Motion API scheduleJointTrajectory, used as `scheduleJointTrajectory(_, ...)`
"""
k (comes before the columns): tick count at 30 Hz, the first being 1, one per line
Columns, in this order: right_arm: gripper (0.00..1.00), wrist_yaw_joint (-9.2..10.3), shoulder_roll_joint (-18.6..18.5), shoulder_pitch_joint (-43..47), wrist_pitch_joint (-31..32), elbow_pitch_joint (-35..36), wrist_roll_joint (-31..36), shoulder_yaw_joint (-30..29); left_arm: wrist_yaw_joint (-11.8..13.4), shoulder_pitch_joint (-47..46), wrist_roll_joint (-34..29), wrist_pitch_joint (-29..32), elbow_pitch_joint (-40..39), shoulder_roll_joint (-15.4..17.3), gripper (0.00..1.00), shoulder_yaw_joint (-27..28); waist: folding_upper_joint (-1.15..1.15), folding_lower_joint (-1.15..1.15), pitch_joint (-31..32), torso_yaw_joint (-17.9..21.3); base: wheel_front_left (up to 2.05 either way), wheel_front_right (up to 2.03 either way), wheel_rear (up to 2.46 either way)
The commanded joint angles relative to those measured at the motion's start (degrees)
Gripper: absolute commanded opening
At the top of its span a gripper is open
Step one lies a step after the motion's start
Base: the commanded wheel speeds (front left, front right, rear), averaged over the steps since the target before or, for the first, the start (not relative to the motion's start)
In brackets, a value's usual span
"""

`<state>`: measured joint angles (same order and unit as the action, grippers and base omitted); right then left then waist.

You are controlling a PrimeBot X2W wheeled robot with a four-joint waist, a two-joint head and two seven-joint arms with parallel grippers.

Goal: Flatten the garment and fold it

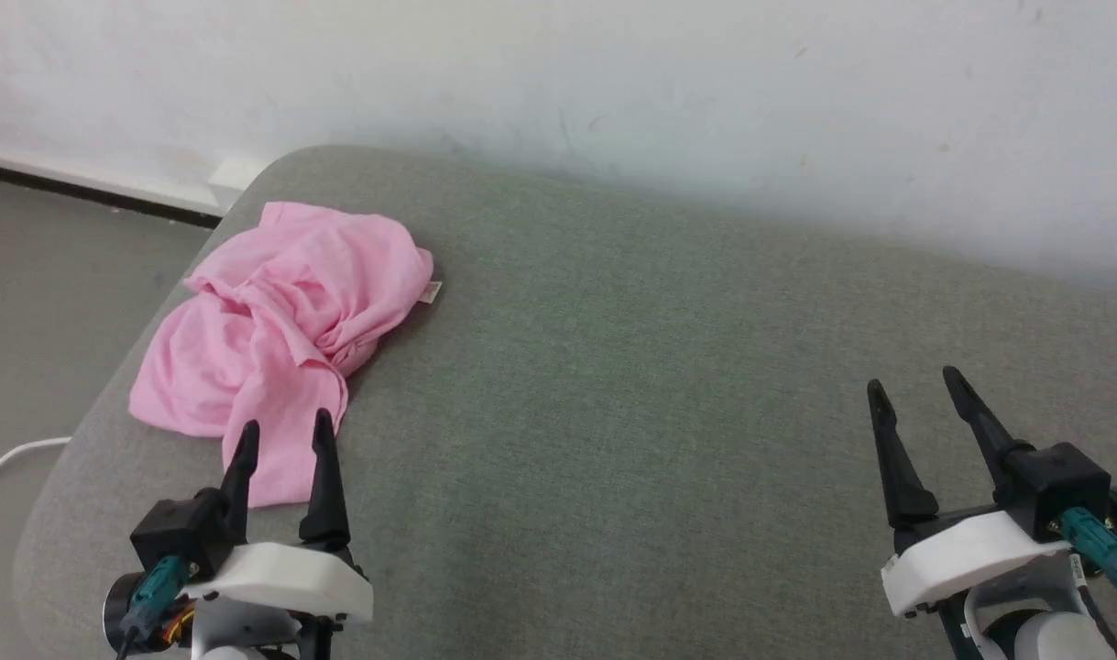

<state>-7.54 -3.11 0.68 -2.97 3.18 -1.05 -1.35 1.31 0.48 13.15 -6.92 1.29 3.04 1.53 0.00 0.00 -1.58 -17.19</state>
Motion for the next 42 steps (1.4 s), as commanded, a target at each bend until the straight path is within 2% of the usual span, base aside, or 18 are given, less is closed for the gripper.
scheduleJointTrajectory(1,1.00,0.02,0.1,0.2,0.1,0.5,0.3,0.1,0.4,-1.1,0.4,-0.4,-0.2,-0.1,1.00,0.2,0.00,0.00,-0.5,-0.6,-0.10,-0.10,-0.10)
scheduleJointTrajectory(12,1.00,0.03,-0.4,-0.4,1.2,3.5,1.3,0.8,1.7,-4.4,2.4,-1.7,-2.5,-0.1,1.00,0.6,0.00,0.00,-3.8,-2.6,-0.02,-0.02,-0.02)
scheduleJointTrajectory(18,1.00,0.03,-1.9,-1.9,2.5,5.3,0.9,1.6,1.9,-12.1,2.3,-2.3,-4.8,-0.1,1.00,3.9,0.00,0.00,-7.9,-1.2,0.00,0.00,0.00)
scheduleJointTrajectory(21,1.00,0.03,-2.6,-2.5,3.0,6.1,0.5,1.4,0.9,-16.7,1.2,-2.7,-3.9,-0.1,1.00,6.2,0.00,0.00,-10.1,0.1,0.00,0.00,0.00)
scheduleJointTrajectory(24,1.00,0.03,-3.4,-3.1,3.3,6.7,0.1,0.9,-0.1,-21.2,0.3,-3.0,0.4,1.4,1.00,7.6,0.00,0.00,-12.3,1.4,0.00,0.00,0.00)
scheduleJointTrajectory(27,1.00,0.04,-3.9,-3.7,3.5,7.1,-0.5,0.8,-0.7,-26.1,0.4,-1.7,8.0,4.7,1.00,8.3,0.00,0.00,-14.5,2.8,0.00,0.00,0.00)
scheduleJointTrajectory(32,1.00,0.04,-4.7,-5.2,3.4,7.2,-1.4,0.9,-1.6,-32.5,1.2,5.8,20.3,9.7,1.00,8.5,0.00,0.00,-18.0,4.9,0.00,0.00,0.00)
scheduleJointTrajectory(42,1.00,0.04,-5.8,-7.9,2.7,7.0,-2.9,1.4,-2.1,-39.4,6.5,21.2,38.4,13.8,1.00,10.7,0.00,0.00,-23.7,7.3,0.00,0.00,0.00)
